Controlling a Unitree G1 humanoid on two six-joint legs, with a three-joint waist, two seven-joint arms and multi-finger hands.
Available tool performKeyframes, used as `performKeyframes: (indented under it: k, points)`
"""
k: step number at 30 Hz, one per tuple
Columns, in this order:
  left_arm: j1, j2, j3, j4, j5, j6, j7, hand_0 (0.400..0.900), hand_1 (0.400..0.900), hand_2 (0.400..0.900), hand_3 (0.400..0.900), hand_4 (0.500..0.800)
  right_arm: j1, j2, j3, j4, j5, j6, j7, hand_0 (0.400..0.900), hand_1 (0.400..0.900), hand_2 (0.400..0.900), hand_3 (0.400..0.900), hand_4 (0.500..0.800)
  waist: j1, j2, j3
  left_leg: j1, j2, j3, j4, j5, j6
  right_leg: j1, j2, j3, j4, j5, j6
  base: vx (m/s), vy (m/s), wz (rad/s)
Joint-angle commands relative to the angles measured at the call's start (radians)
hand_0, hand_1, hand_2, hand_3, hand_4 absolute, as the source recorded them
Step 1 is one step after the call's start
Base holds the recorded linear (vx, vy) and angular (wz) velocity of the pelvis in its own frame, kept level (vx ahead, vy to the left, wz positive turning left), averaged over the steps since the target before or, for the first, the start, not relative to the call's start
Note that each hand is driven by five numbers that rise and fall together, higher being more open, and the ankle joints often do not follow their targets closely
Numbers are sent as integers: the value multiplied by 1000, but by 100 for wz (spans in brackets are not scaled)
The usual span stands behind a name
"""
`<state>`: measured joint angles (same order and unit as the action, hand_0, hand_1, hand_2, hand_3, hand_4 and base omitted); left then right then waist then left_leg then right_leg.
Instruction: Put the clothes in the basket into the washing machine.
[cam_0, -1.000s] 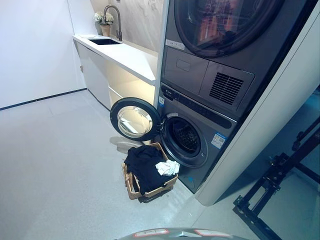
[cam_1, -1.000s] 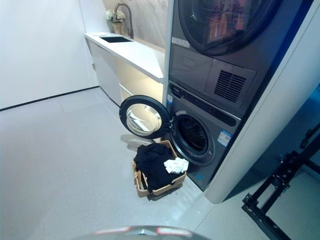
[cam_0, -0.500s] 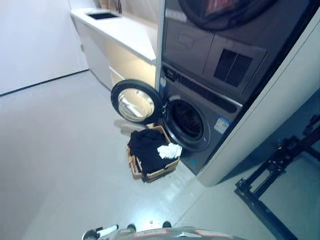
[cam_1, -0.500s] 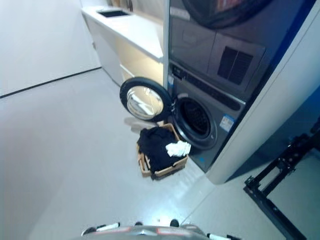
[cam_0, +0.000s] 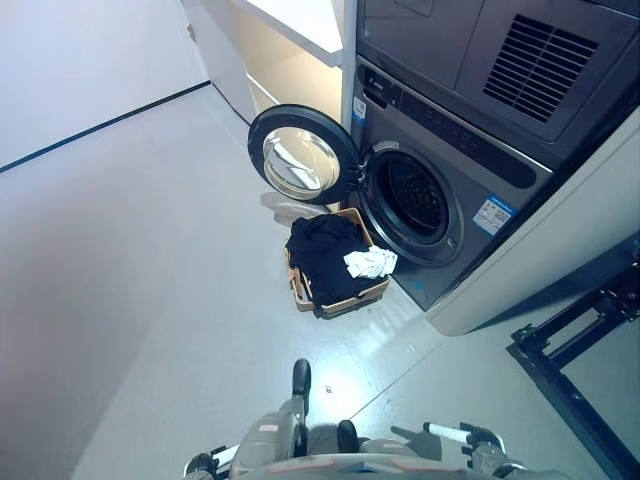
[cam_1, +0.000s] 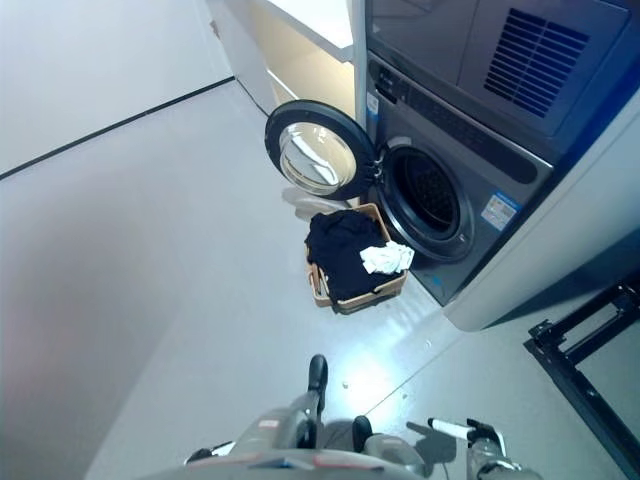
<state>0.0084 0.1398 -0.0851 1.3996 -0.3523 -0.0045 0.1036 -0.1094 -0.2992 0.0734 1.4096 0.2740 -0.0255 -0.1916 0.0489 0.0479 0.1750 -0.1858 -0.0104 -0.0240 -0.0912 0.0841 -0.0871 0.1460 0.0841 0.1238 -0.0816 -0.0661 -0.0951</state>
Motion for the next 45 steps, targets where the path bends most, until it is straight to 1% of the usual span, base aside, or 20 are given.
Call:
performKeyframes:
  k: [1, 5, 6, 7, 9, 10, 12, 14, 17, 19, 20, 21, 23, 26, 32, 35, 38, 40, 42, 45]
  points:
    - [-10, 61, 12, 0, 25, -28, 24, 900, 900, 900, 900, 800, 44, 8, -1, -55, 10, -20, -8, 900, 900, 900, 900, 800, -14, -46, -82, -55, -69, 44, 48, 56, 66, 85, -108, -80, 122, -135, 183, 546, 354, -36]
    - [-20, 81, 11, -8, 32, -24, 15, 900, 900, 900, 900, 800, 44, 13, -1, -55, 3, -16, 3, 900, 900, 900, 900, 800, -5, -82, -101, -63, -89, 58, 128, -18, 110, 27, -147, -71, 238, -44, 217, 360, 281, -12]
    - [-37, 99, 10, -17, 30, -22, 14, 900, 900, 900, 900, 800, 33, 14, -5, -61, 16, -19, 1, 900, 900, 900, 900, 800, -4, -99, -89, -40, -99, 54, 132, -51, 130, -53, -156, -79, 406, 79, 243, 234, 266, -2]
    - [-50, 105, 8, -19, 28, -21, 16, 900, 900, 900, 900, 800, 26, 16, -5, -69, 22, -23, -1, 900, 900, 900, 900, 800, -8, -102, -73, -21, -104, 50, 131, -65, 138, -103, -163, -87, 511, 135, 245, 315, 383, 0]
    - [-66, 118, 6, -26, 28, -20, 15, 900, 900, 900, 900, 800, 20, 12, -1, -84, 29, -26, 1, 900, 900, 900, 900, 800, -25, -91, -44, 32, -110, 37, 120, -85, 158, -182, -188, -122, 653, 200, 212, 169, 265, 3]
    - [-67, 118, 6, -26, 28, -20, 15, 900, 900, 900, 900, 800, 20, 12, -1, -84, 29, -26, 1, 900, 900, 900, 900, 800, -26, -92, -42, 34, -111, 37, 119, -84, 158, -181, -189, -123, 655, 199, 212, 199, 263, 8]
    - [-84, 127, -2, -29, 23, -19, 20, 900, 900, 900, 900, 800, 11, 17, 2, -108, 40, -34, -6, 900, 900, 900, 900, 800, -44, -74, -2, 108, -104, 19, 95, -97, 175, -270, -205, -163, 767, 176, 173, 247, 239, 14]
    - [-91, 129, -4, -33, 23, -20, 18, 900, 900, 900, 900, 800, 12, 21, 1, -121, 52, -41, -5, 900, 900, 900, 900, 800, -50, -61, 6, 141, -91, 11, 78, -101, 172, -345, -161, -164, 742, 74, 161, 221, 97, 14]
    - [-100, 131, -8, -31, 28, -23, 18, 900, 900, 900, 900, 800, 8, 25, 4, -135, 67, -48, -8, 900, 900, 900, 900, 800, -59, -53, 15, 176, -77, 1, 59, -99, 156, -378, -94, -146, 582, -17, 166, 195, -13, 20]
    - [-104, 128, -13, -20, 40, -24, 18, 900, 900, 900, 900, 800, 8, 24, 6, -146, 72, -50, -8, 900, 900, 900, 900, 800, -63, -57, 9, 197, -73, -8, 28, -97, 141, -354, -59, -106, 356, -6, 187, 168, -67, 21]
    - [-104, 128, -13, -20, 40, -24, 18, 900, 900, 900, 900, 800, 8, 24, 6, -146, 72, -50, -8, 900, 900, 900, 900, 800, -63, -54, 13, 204, -69, -9, 25, -97, 141, -342, -56, -107, 342, 0, 187, 226, -106, 20]
    - [-103, 124, -10, -12, 49, -27, 19, 900, 900, 900, 900, 800, 14, 27, 7, -157, 67, -52, -9, 900, 900, 900, 900, 800, -59, -61, 3, 219, -73, -17, 9, -98, 131, -324, -56, -78, 181, 46, 203, 232, -133, 13]
    - [-94, 118, 0, -4, 50, -30, 22, 900, 900, 900, 900, 800, 18, 29, 16, -176, 53, -54, -9, 900, 900, 900, 900, 800, -52, -67, -3, 234, -74, -22, 6, -111, 123, -316, -67, -77, 80, 109, 216, 268, -203, 15]
    - [-78, 109, 13, -5, 41, -32, 26, 900, 900, 900, 900, 800, 25, 31, 36, -197, 33, -55, -8, 900, 900, 900, 900, 800, -52, -69, -8, 258, -72, -37, 25, -141, 111, -300, -71, -71, 85, 123, 212, 254, -272, 35]
    - [-55, 72, 8, -15, 27, -32, 24, 900, 900, 900, 900, 800, 12, -6, 70, -238, -2, -53, 4, 900, 900, 900, 900, 800, -63, -33, -5, 225, -52, -57, 174, -182, 63, -278, -75, -119, 140, 59, 172, 216, -324, 42]
    - [-64, 53, -10, -31, -1, -39, 36, 900, 900, 900, 900, 800, -7, -29, 75, -276, 6, -59, -7, 900, 900, 900, 900, 800, -66, -24, 29, 140, -55, -30, 278, -159, 38, -268, -95, -152, 149, 39, 160, 36, -217, 48]
    - [-64, 39, -26, -43, -10, -44, 41, 900, 900, 900, 900, 800, -29, -47, 73, -288, 17, -59, -21, 900, 900, 900, 900, 800, -63, -9, 42, 85, -37, -1, 184, -121, 46, -273, -104, -174, 147, 23, 156, 7, -113, 34]
    - [-70, 32, -42, -44, -17, -46, 51, 900, 900, 900, 900, 800, -57, -58, 71, -290, 34, -65, -41, 900, 900, 900, 900, 800, -58, 8, 58, 35, -27, -15, 115, -54, 44, -298, -96, -189, 164, 14, 153, -9, -26, 6]
    - [-75, 34, -49, -43, -25, -48, 58, 900, 900, 900, 900, 800, -88, -61, 79, -285, 42, -71, -51, 900, 900, 900, 900, 800, -50, 16, 73, 5, -24, -33, 92, -21, 39, -326, -84, -183, 201, -3, 149, 24, 12, -16]
    - [-76, 40, -51, -42, -29, -50, 58, 900, 900, 900, 900, 800, -115, -60, 98, -287, 33, -70, -46, 900, 900, 900, 900, 800, -46, 21, 86, -7, -11, -17, 96, -24, 46, -359, -73, -168, 259, -32, 148, 45, 98, -31]
